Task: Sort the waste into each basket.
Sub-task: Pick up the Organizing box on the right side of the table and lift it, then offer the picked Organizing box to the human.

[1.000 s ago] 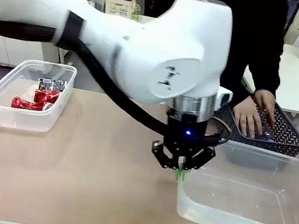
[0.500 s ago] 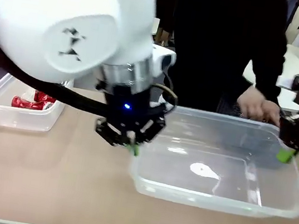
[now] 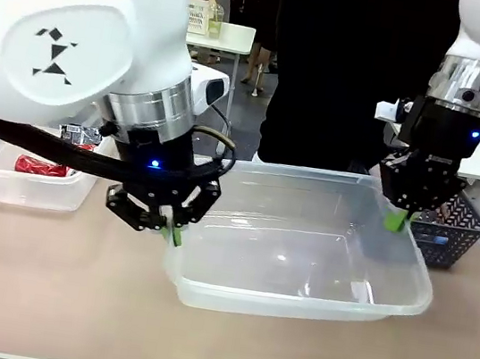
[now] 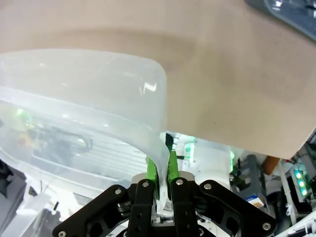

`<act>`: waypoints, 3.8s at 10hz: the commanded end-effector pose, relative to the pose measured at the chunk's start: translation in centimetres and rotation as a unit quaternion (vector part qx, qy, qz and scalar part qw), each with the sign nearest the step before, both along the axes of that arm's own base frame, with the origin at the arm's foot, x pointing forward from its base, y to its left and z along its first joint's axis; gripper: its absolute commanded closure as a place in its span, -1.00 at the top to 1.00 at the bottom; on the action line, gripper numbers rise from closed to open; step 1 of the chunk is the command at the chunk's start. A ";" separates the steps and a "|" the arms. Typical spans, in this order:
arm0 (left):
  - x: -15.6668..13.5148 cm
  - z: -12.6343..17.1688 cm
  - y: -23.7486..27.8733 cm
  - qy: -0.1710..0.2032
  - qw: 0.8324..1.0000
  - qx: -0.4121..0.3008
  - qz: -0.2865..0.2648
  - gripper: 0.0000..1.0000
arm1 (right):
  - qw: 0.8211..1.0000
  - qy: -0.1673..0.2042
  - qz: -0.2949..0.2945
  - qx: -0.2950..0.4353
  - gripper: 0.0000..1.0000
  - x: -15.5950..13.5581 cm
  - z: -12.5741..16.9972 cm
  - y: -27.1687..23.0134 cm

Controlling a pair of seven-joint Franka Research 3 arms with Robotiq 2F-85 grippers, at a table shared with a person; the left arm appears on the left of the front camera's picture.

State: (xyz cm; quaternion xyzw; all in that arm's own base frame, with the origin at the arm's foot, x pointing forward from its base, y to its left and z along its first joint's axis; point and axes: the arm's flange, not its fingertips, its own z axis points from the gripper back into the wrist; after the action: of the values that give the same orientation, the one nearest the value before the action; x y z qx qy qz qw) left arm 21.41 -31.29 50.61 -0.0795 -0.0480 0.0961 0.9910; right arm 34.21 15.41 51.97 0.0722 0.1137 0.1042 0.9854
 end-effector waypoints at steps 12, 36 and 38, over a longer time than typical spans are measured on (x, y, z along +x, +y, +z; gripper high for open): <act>11.4 -2.1 5.6 -0.029 0.998 -0.028 -0.042 -0.88 | 0.989 0.091 -0.115 0.005 -0.81 12.1 -4.0 12.1; 11.9 -2.9 7.8 -0.003 0.999 0.028 -0.029 -0.88 | 0.989 0.114 -0.095 -0.026 -0.81 12.2 -6.4 8.9; 11.9 -2.9 7.8 -0.003 0.999 0.028 -0.029 -0.88 | 0.989 0.114 -0.095 -0.026 -0.81 12.2 -6.4 8.9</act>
State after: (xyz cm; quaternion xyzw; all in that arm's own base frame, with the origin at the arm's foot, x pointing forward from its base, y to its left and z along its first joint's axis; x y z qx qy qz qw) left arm 33.22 -23.08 47.39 -0.0419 -0.0411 0.0578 0.9966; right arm 46.63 23.84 45.60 0.0626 0.2226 -0.0023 0.9729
